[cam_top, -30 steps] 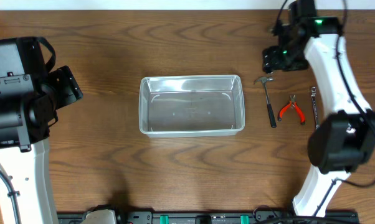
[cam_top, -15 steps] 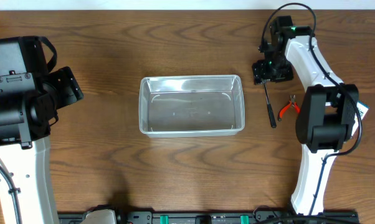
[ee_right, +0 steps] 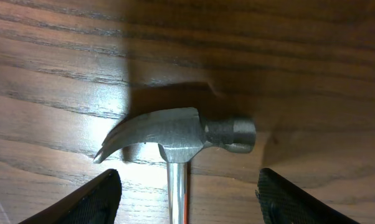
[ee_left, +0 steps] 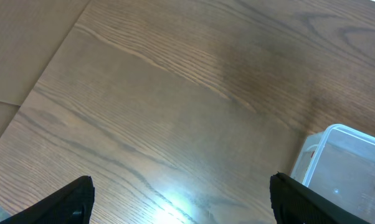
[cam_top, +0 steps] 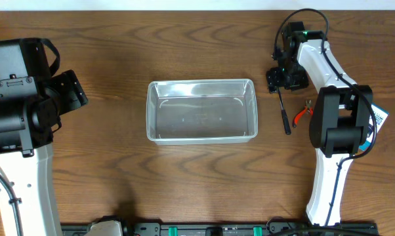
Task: Pack container
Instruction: 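Lower the right gripper onto the claw hammer handle and grasp it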
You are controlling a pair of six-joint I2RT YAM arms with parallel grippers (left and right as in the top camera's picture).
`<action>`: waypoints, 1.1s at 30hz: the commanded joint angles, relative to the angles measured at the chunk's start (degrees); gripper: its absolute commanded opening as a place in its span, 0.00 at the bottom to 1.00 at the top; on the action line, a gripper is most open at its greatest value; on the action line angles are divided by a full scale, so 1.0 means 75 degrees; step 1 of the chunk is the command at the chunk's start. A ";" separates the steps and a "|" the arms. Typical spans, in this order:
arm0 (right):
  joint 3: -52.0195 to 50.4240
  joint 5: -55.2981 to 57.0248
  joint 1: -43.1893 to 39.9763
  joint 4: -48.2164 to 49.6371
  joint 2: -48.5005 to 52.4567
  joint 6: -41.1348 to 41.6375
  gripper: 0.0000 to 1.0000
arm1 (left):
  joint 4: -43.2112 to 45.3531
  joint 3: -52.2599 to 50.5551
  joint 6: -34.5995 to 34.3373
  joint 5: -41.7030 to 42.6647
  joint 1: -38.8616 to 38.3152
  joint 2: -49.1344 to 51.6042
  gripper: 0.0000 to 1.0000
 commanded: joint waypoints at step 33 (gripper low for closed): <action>-0.0743 -0.0157 0.0026 0.0329 0.0102 0.0219 0.12 | -0.0015 -0.0067 0.0067 -0.0032 0.0003 0.0017 0.91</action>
